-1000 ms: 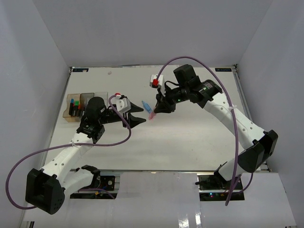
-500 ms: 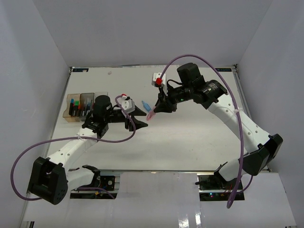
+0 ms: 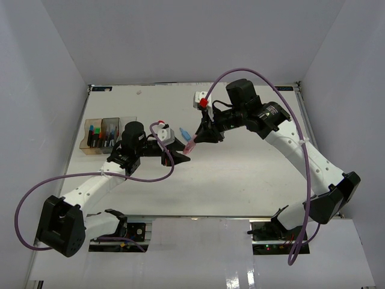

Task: Sort the stationery into containers
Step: Close the pen cap on the pen.

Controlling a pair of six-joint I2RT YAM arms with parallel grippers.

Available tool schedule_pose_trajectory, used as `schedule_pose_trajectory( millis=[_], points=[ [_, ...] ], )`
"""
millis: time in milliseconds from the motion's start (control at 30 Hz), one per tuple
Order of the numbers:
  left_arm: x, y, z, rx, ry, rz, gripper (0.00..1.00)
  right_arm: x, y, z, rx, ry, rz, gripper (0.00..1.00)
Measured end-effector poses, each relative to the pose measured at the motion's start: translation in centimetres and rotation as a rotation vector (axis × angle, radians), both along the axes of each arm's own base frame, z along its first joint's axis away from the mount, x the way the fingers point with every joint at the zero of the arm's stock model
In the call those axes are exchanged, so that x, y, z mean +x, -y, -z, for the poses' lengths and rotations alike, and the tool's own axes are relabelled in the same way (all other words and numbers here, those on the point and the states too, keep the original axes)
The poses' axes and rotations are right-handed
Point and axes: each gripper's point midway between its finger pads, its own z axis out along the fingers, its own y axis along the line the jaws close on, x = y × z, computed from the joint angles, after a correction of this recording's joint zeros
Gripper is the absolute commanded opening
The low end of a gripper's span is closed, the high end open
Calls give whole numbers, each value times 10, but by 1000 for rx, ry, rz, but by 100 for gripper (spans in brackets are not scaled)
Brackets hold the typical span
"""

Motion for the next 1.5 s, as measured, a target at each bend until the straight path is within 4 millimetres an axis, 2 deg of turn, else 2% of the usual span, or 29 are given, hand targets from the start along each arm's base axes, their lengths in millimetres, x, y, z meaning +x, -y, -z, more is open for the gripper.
schedule_pose_trajectory(
  millis=[433,567,667,867,1167,1367,1500],
  points=[
    [0,1,-2,-8,-8,0,29,0,0,0,1,1,0,8],
    [-1,1,-2,-8,-11,1,17,1,-1,-1,3,4,0,8],
    [-1,1,-2,-8,-11,1,13,1,-1,0,2,2,0,8],
    [-1,0,-4,-11,-7,1,12,1,-2,13,-15,-22,-3,8],
    [-3,-1,-1,-1,-32,-1,8,0,-7,20,-20,-33,-23,8],
    [-4,-1,0,2,-44,-5,6,-1,-14,37,-61,-49,-38,8],
    [-4,-2,2,8,-53,-10,4,-1,-14,39,-66,-48,-38,8]
  ],
)
